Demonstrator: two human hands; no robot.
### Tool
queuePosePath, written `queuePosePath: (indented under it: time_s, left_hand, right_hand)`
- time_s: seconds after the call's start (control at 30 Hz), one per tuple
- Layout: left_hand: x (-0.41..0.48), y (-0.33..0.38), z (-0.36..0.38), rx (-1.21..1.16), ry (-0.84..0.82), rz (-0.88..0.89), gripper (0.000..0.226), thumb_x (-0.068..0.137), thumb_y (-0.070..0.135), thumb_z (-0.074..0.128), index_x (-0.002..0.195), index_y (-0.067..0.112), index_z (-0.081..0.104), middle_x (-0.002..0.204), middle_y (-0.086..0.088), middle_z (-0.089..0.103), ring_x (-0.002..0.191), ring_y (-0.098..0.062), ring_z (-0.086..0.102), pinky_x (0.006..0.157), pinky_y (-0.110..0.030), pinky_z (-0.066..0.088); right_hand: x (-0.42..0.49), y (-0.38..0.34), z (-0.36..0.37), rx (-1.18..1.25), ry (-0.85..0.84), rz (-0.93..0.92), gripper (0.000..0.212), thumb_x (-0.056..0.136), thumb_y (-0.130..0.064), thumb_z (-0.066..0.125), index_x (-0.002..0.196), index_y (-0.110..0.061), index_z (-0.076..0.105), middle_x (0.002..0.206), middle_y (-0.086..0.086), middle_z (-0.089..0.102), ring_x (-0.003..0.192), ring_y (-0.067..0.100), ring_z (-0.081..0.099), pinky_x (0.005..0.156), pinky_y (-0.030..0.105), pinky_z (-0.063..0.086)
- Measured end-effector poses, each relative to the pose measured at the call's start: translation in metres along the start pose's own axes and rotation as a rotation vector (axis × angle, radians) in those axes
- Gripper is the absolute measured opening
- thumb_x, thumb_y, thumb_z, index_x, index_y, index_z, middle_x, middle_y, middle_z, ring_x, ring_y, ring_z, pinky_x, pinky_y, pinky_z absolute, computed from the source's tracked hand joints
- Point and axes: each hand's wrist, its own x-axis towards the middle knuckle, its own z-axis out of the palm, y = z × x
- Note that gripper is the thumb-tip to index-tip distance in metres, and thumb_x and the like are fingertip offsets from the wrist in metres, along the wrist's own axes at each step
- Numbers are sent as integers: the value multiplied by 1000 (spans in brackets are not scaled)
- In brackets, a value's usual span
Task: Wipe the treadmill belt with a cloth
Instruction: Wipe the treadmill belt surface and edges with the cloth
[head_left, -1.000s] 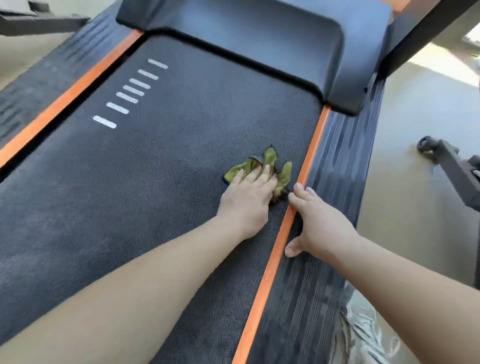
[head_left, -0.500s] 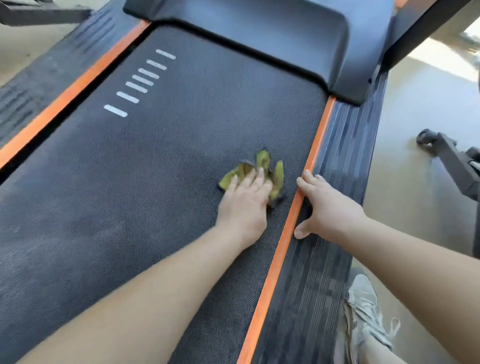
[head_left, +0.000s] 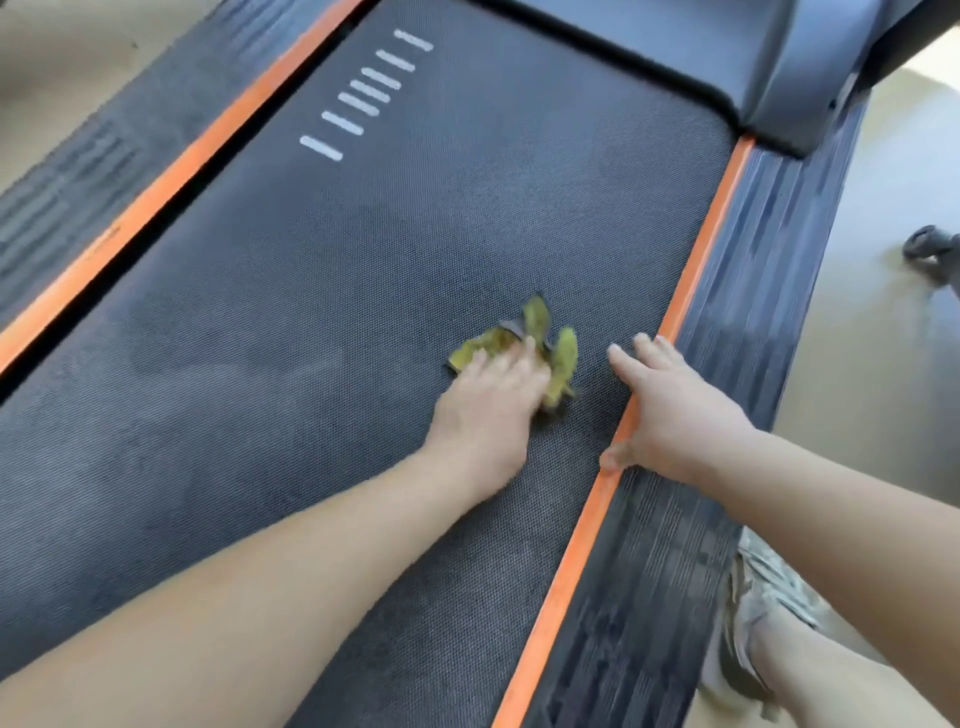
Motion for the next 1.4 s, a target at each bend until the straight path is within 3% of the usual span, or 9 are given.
queuePosePath:
  time_s: [0.13, 0.23, 0.33, 0.53, 0.7, 0.87, 1.07, 1.27, 1.4]
  left_hand:
    - [-26, -26, -4, 92, -118, 357, 58, 99, 26, 37, 156, 20, 37, 165, -2, 31, 151, -20, 30, 125, -44, 20]
    - [12, -48, -19, 97, -58, -12, 59, 105, 22, 32, 162, 23, 17, 171, 3, 9, 157, -14, 7, 128, -42, 3]
    - [15, -20, -17, -54, 71, -277, 58, 104, 18, 36, 160, 20, 22, 170, -1, 17, 157, -18, 10, 128, -42, 3]
    - [-31, -16, 5, 52, -100, 379, 57, 101, 26, 43, 157, 20, 35, 166, -1, 29, 153, -19, 27, 126, -44, 19]
    - [0, -39, -22, -37, 85, -325, 63, 100, 16, 35, 161, 18, 20, 170, -1, 15, 157, -19, 9, 128, -43, 5]
    - [-39, -22, -10, 10, -10, 176, 56, 98, 26, 48, 153, 17, 42, 162, -5, 36, 149, -24, 34, 126, -44, 17]
    - [-60, -142, -59, 25, 147, -592, 63, 100, 16, 37, 161, 16, 19, 169, -2, 18, 156, -19, 9, 127, -42, 5]
    - [-134, -135, -51, 8, -31, -74, 61, 97, 21, 29, 158, 24, 33, 166, 2, 28, 152, -15, 27, 126, -38, 12]
    - [-124, -173, -59, -28, 161, -654, 66, 100, 13, 35, 162, 22, 14, 170, 4, 11, 156, -14, 5, 128, -39, 1]
  right_hand:
    - [-3, -4, 3, -13, -87, -23, 144, 56, -55, 94, 163, -28, 2, 170, -4, 0, 156, 18, -14, 124, 43, 19]
    - [-4, -2, 1, -2, -104, -23, 149, 52, -55, 95, 163, -22, 0, 170, -4, 2, 155, 17, -17, 124, 39, 13]
    - [-7, -5, 1, 19, -101, 0, 151, 52, -51, 96, 163, -21, -1, 170, -8, 3, 154, 13, -17, 123, 37, 17]
    - [-7, -6, 2, 41, -88, 15, 154, 50, -51, 97, 163, -21, -2, 170, -12, 3, 154, 11, -19, 123, 38, 21]
    - [0, -15, -4, 72, -106, 15, 146, 59, -49, 94, 162, -26, -8, 170, -6, -8, 155, 16, -13, 124, 44, 18]
    - [14, -33, -2, 81, -29, -17, 114, 79, -19, 75, 163, -30, -2, 170, -2, -7, 155, 18, 15, 111, 26, 37]
    - [31, -86, -1, 14, -72, -86, 115, 78, -25, 80, 163, -27, 2, 170, -1, -8, 156, 19, 8, 117, 32, 32]
    - [56, -164, 3, -7, -142, -206, 128, 70, -50, 87, 160, -43, -2, 167, -7, -21, 155, 23, -16, 124, 49, 18]
    - [64, -193, 11, -39, -202, -173, 132, 59, -66, 87, 155, -57, -4, 166, -5, -27, 153, 34, -23, 123, 60, 13]
